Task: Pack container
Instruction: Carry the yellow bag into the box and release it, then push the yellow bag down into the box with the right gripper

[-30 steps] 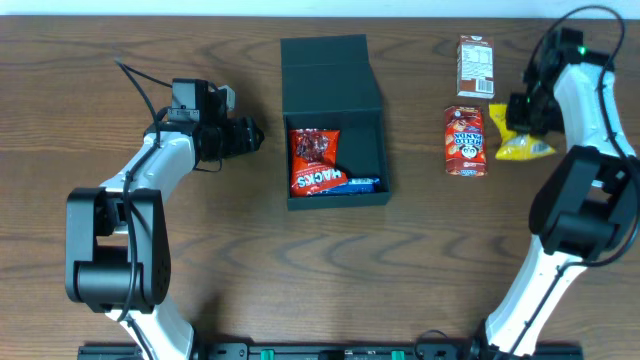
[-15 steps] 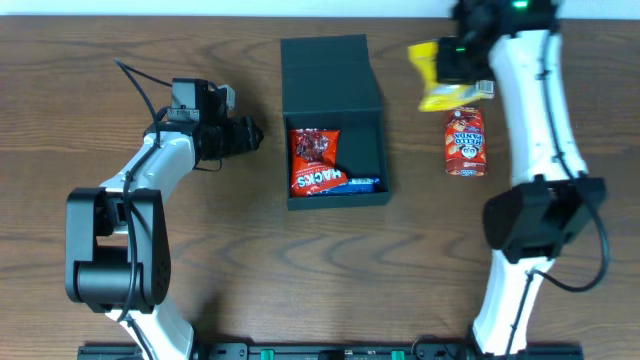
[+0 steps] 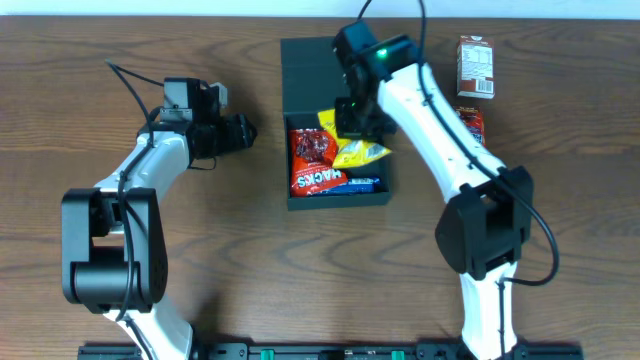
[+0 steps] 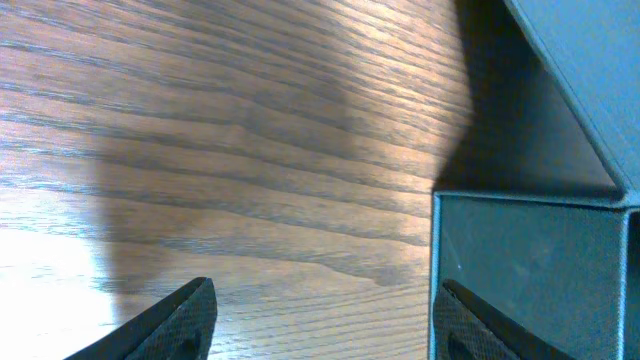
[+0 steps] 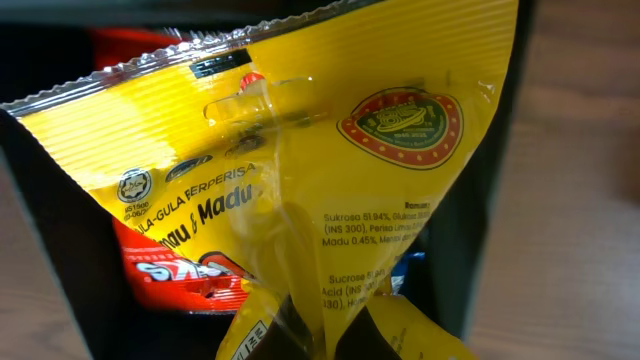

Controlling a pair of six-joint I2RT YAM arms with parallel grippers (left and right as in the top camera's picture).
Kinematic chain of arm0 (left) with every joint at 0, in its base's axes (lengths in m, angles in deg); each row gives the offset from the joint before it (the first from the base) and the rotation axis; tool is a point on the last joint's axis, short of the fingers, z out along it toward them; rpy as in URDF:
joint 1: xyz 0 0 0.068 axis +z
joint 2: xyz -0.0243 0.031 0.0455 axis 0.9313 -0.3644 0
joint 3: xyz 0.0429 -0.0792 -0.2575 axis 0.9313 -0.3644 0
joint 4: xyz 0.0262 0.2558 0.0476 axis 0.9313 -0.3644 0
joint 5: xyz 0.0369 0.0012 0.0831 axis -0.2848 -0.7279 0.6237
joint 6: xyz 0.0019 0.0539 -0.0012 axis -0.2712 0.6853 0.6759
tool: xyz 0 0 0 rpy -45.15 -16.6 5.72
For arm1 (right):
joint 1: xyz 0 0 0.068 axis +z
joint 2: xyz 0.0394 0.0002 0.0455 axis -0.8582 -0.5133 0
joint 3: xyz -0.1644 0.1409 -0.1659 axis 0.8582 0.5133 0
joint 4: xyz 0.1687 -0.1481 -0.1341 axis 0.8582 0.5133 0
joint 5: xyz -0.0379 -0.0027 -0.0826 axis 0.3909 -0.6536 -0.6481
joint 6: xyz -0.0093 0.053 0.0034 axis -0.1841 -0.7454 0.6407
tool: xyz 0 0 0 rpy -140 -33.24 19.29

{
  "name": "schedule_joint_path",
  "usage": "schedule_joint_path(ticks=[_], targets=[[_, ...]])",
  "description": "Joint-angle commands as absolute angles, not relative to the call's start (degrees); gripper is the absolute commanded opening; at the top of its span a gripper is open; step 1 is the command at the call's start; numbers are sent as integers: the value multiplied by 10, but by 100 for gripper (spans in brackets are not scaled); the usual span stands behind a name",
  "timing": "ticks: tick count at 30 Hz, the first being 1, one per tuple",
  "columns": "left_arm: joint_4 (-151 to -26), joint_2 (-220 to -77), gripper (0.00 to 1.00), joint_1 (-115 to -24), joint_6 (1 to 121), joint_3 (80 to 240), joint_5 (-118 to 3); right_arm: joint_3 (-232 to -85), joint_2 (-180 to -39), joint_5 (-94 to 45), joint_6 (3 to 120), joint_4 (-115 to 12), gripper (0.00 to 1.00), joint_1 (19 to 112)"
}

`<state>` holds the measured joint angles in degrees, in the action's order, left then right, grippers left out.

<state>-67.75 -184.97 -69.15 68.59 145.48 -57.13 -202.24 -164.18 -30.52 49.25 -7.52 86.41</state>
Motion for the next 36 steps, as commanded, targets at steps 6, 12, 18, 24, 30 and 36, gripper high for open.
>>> schedule_joint_path(ticks=[6, 12, 18, 24, 30, 36], targets=[[-677, -1859, 71, -679, 686, 1459, -572, -1956, -1631, -381, 391, -112, 2, 874], [-677, -1859, 74, -679, 686, 1459, -572, -1893, -1631, -381, 379, -190, 2, 881], [-677, -1859, 75, -679, 686, 1459, -572, -1822, -1631, -392, 379, -272, 2, 887], [-677, -1859, 75, -679, 686, 1459, -572, -1777, -1633, -394, 397, -314, 2, 887], [-676, -1859, 76, -679, 686, 1459, -572, -1841, -1628, -394, 483, -297, 44, 885], [-676, -1859, 77, -679, 686, 1459, -572, -2009, -1605, -393, 527, -206, 62, 886]])
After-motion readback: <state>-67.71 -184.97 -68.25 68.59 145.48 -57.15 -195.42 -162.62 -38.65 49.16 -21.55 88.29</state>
